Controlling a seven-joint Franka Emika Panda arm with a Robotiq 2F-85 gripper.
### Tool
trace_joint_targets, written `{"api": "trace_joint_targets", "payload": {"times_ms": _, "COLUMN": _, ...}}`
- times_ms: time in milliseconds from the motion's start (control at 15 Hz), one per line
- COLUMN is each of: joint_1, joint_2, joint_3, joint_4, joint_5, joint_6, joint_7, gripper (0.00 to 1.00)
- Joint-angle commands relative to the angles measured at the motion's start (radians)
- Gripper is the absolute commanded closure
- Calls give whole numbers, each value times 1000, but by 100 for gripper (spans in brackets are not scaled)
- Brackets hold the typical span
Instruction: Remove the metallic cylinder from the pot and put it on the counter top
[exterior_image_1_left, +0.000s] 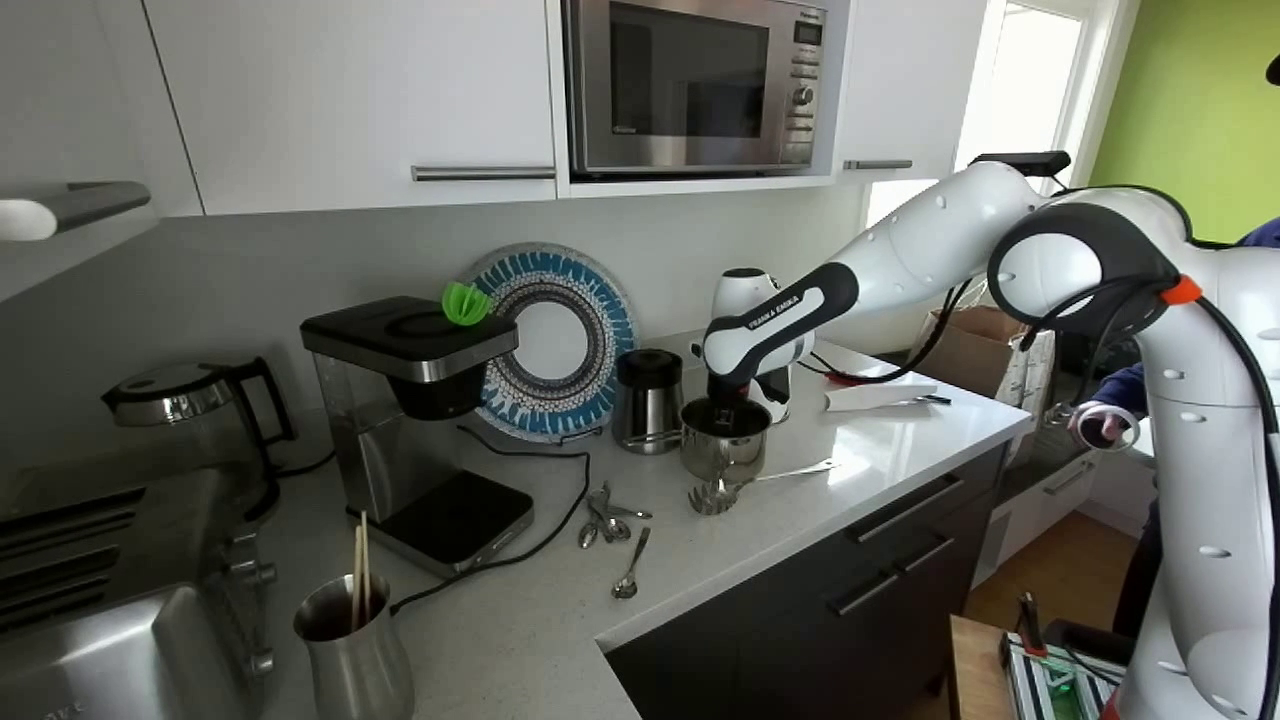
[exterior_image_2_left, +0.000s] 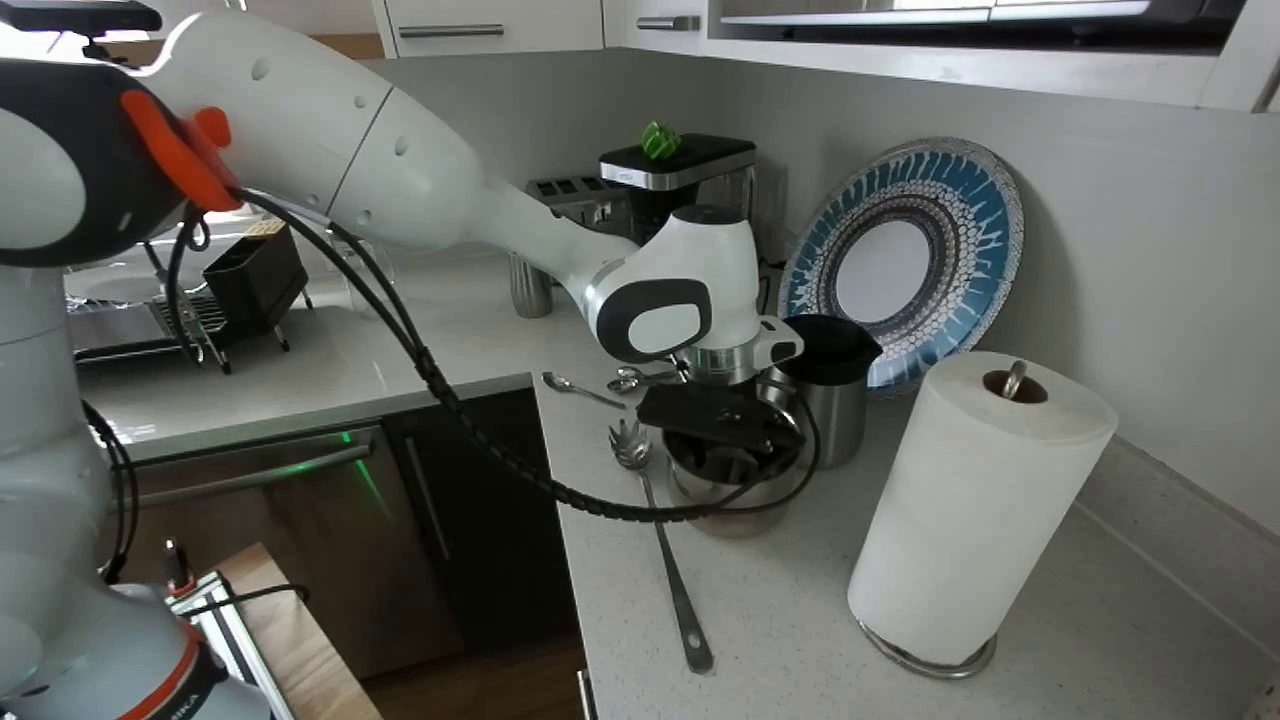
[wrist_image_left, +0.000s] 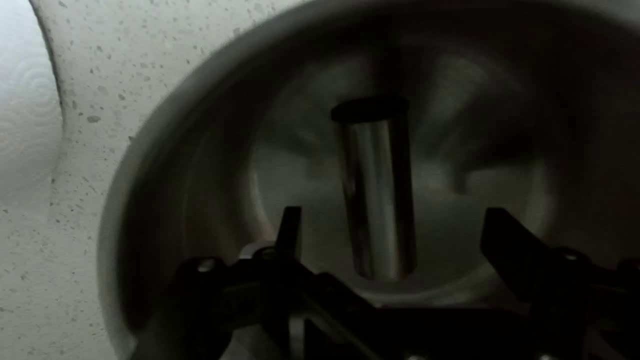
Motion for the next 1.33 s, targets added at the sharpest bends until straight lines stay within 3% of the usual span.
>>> {"api": "trace_joint_targets", "payload": {"times_ms": 0, "joint_1": -29, "joint_2": 42, "joint_3": 25, "joint_4": 40, "joint_5": -5, "joint_6": -19, "joint_7": -15, "gripper": 16}}
{"api": "trace_joint_targets", "payload": {"times_ms": 67, "joint_1": -31, "joint_2": 48, "joint_3": 26, "joint_4": 46, "joint_5": -9, "joint_6": -23, "joint_7": -13, "gripper": 29}}
{"api": "trace_joint_targets", "payload": {"times_ms": 600, "joint_1": -59, "joint_2": 33, "joint_3": 51, "joint_4": 75, "joint_5": 27, "joint_6": -105, "joint_7": -49, "gripper": 89}}
{"api": "trace_joint_targets", "payload": {"times_ms": 933, "joint_1": -69, "joint_2": -28, "joint_3": 74, "joint_4": 87, "joint_5": 100, "joint_6": -205, "joint_7": -128, "gripper": 89}}
{"api": "trace_joint_targets", "payload": {"times_ms": 1267, "joint_1": -44, "joint_2": -161, "joint_3": 20, "joint_4": 50, "joint_5": 24, "joint_6": -227, "joint_7": -81, "gripper": 89}}
